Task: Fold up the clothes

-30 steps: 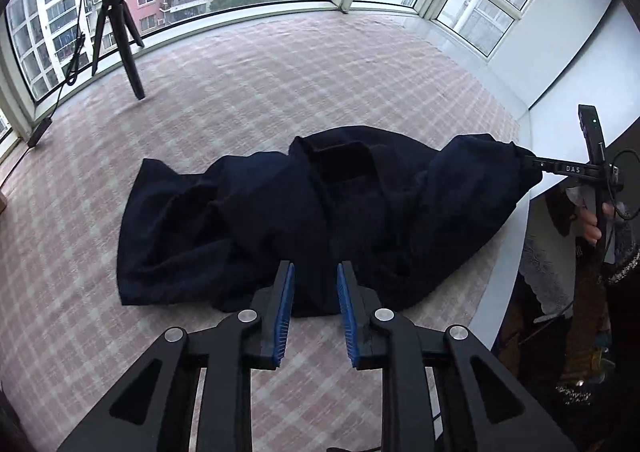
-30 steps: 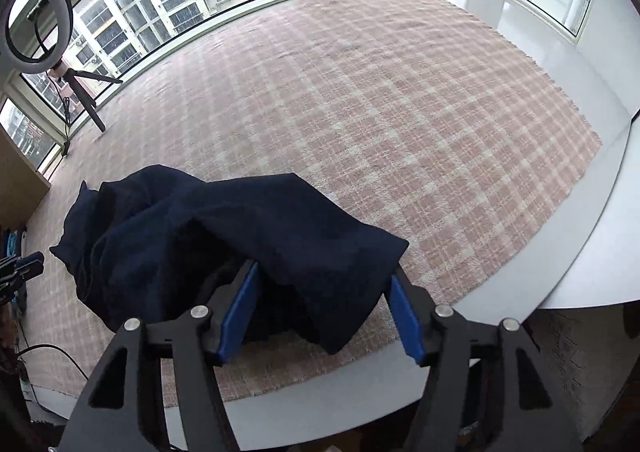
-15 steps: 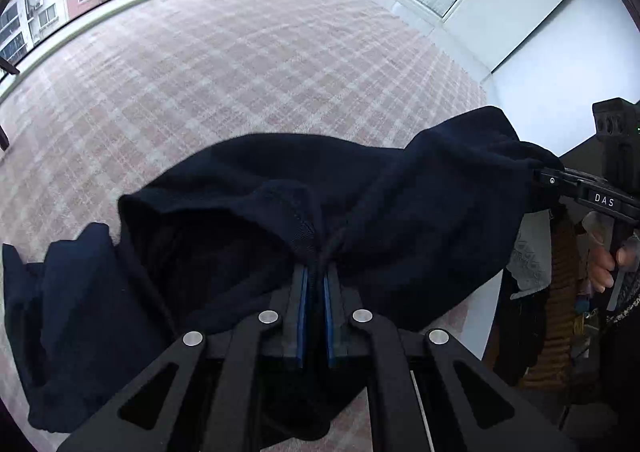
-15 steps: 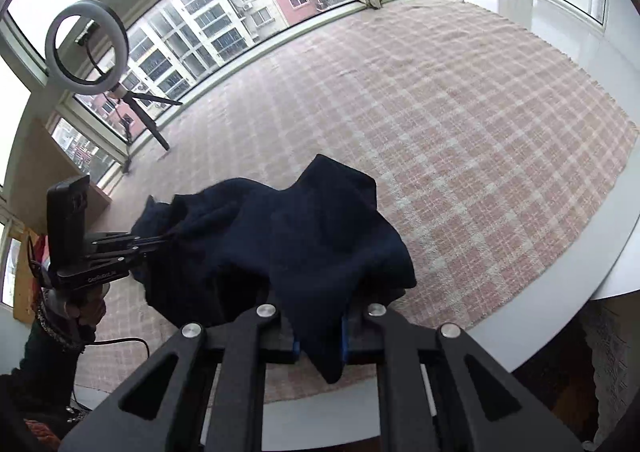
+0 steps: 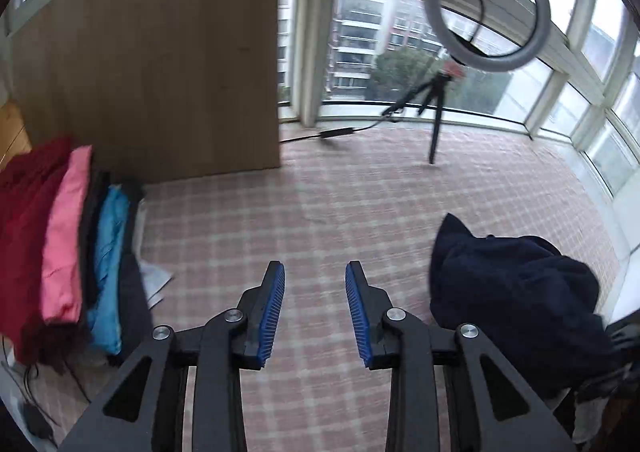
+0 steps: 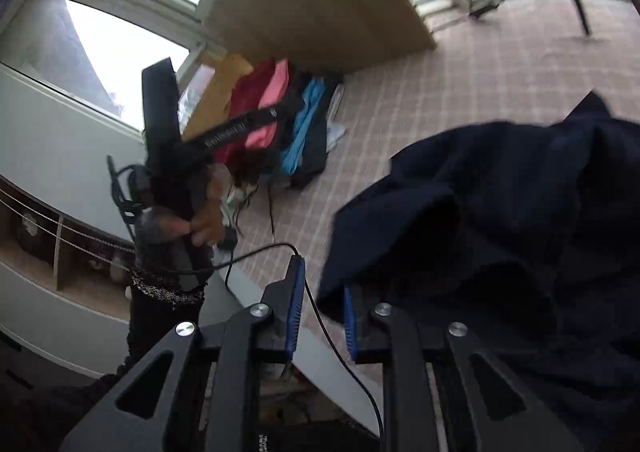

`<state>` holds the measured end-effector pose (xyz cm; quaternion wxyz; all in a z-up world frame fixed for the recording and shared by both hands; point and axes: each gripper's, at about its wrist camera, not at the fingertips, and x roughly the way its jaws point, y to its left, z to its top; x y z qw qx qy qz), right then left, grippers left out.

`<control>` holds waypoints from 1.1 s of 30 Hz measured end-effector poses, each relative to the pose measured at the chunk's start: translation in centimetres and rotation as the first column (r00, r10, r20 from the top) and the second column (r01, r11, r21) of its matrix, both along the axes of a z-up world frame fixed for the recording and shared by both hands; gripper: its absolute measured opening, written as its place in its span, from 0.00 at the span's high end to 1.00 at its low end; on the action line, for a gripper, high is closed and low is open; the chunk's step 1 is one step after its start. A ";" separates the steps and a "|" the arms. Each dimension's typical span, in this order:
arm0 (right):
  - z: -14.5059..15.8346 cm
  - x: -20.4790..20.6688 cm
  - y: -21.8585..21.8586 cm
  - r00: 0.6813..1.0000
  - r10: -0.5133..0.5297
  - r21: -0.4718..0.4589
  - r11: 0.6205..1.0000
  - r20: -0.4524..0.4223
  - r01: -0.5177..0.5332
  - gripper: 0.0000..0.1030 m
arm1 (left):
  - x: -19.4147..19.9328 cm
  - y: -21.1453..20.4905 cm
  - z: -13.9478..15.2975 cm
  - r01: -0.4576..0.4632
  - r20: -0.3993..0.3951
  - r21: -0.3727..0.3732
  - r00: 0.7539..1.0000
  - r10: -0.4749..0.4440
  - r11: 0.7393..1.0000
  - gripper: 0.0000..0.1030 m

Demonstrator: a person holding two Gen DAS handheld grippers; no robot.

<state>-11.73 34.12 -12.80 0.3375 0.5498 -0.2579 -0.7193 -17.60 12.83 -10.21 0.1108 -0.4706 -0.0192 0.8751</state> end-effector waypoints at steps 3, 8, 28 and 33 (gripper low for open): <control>-1.9 1.6 -5.0 0.982 0.181 -0.023 0.983 0.047 -0.180 0.81 | 3.4 -4.9 -1.7 -0.055 0.049 -0.040 0.997 0.056 0.998 0.72; -0.7 2.9 3.2 0.994 0.076 0.153 0.986 -0.074 -0.064 0.55 | 6.7 -3.2 -4.8 0.039 0.139 -0.023 0.990 -0.035 0.999 0.66; -9.0 -4.2 23.5 0.976 -0.211 0.513 0.833 -0.053 0.208 0.93 | 4.0 10.7 -9.7 0.234 0.182 -0.117 0.960 -0.211 0.965 1.00; -4.5 -2.0 19.9 0.985 -0.129 0.361 0.918 -0.115 0.162 0.94 | 8.5 1.8 -3.3 0.120 0.085 -0.106 0.990 -0.112 0.987 1.00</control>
